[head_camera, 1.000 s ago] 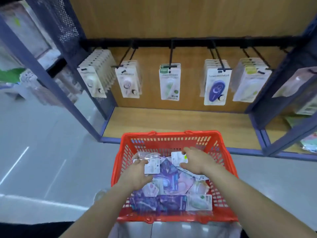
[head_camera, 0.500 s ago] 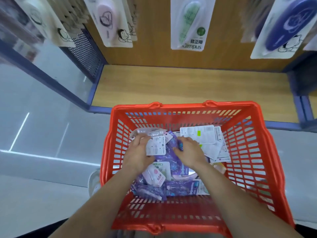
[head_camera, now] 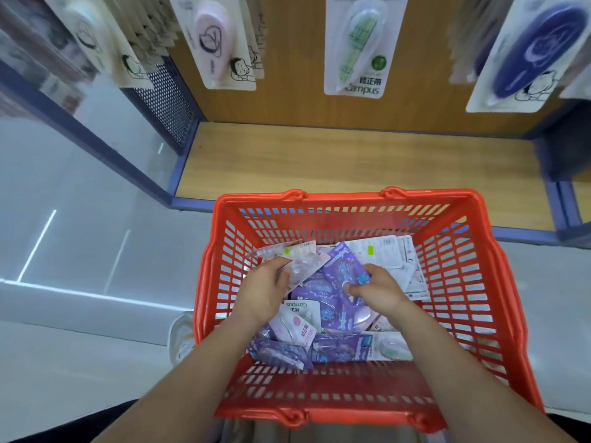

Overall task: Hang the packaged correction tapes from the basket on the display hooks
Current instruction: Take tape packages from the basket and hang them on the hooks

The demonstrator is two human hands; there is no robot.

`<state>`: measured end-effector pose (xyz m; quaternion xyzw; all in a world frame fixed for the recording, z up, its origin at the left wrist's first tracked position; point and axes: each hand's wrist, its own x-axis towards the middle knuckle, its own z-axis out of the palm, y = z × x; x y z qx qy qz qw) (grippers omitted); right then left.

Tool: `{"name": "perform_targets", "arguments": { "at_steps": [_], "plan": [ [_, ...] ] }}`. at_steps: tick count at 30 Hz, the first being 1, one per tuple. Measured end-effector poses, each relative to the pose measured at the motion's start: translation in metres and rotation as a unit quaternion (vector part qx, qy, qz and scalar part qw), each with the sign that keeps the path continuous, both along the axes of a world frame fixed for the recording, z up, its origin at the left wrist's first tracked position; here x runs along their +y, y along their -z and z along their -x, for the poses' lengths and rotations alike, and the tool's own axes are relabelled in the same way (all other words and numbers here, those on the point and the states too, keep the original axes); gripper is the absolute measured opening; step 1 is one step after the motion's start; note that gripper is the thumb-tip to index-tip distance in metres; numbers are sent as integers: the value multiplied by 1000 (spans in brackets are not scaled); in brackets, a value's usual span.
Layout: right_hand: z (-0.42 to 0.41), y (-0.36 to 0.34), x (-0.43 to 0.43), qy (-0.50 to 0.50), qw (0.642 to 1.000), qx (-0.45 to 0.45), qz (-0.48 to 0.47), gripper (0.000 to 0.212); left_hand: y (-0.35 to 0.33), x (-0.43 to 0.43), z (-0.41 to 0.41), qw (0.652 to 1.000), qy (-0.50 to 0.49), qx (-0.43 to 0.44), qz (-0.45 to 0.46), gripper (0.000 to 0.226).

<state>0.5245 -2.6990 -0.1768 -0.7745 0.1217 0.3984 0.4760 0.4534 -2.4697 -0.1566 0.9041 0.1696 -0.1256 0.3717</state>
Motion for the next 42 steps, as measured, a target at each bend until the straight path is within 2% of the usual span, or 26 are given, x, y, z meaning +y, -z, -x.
{"name": "perform_targets", "arguments": {
  "at_steps": [5, 9, 12, 14, 15, 18, 20, 23, 26, 29, 31, 34, 36, 39, 42],
  "plan": [
    [11, -30, -23, 114, 989, -30, -90, 23, -24, -17, -1, 989, -82, -51, 114, 25],
    [21, -52, -20, 85, 985, -49, -142, 27, -38, -38, -4, 969, -137, -56, 196, 27],
    [27, -59, -13, 84, 983, -45, -154, 29, -49, -55, -2, 941, -183, -29, 284, 24],
    [30, -62, -8, 88, 984, -38, -150, 46, -53, -62, -2, 929, -192, -10, 317, 22],
    [31, -64, -7, 73, 987, -39, -141, 48, -54, -63, -2, 929, -186, -7, 321, 22],
    [34, -62, -1, 14, 989, -62, -136, 23, -53, -62, -1, 931, -153, -17, 331, 21],
    [32, -59, 2, -34, 989, -66, -127, 17, -48, -58, 0, 929, -151, -22, 337, 21],
    [19, -47, -2, -46, 992, -70, -91, 28, -37, -45, 3, 927, -181, -19, 327, 16],
    [-1, -20, -25, 34, 991, -125, 40, 38, -23, -30, 3, 923, -235, 3, 304, 18],
    [-22, 7, -47, 43, 974, -173, 140, 54, -8, -24, 2, 927, -243, 13, 287, 24],
    [-33, 19, -51, 43, 972, -177, 149, 67, 0, -22, 0, 932, -236, 14, 276, 25],
    [-41, 28, -45, 59, 975, -162, 140, 71, 8, -22, -3, 928, -235, 10, 288, 19],
    [-44, 34, -40, 56, 970, -177, 158, 61, 12, -23, -5, 928, -235, 8, 290, 20],
    [-39, 35, -38, 53, 959, -227, 163, 24, 17, -23, -9, 929, -234, 9, 285, 21],
    [-24, 31, -33, 21, 964, -232, 128, 26, 21, -22, -10, 930, -241, 26, 277, 21]
  ]
}}
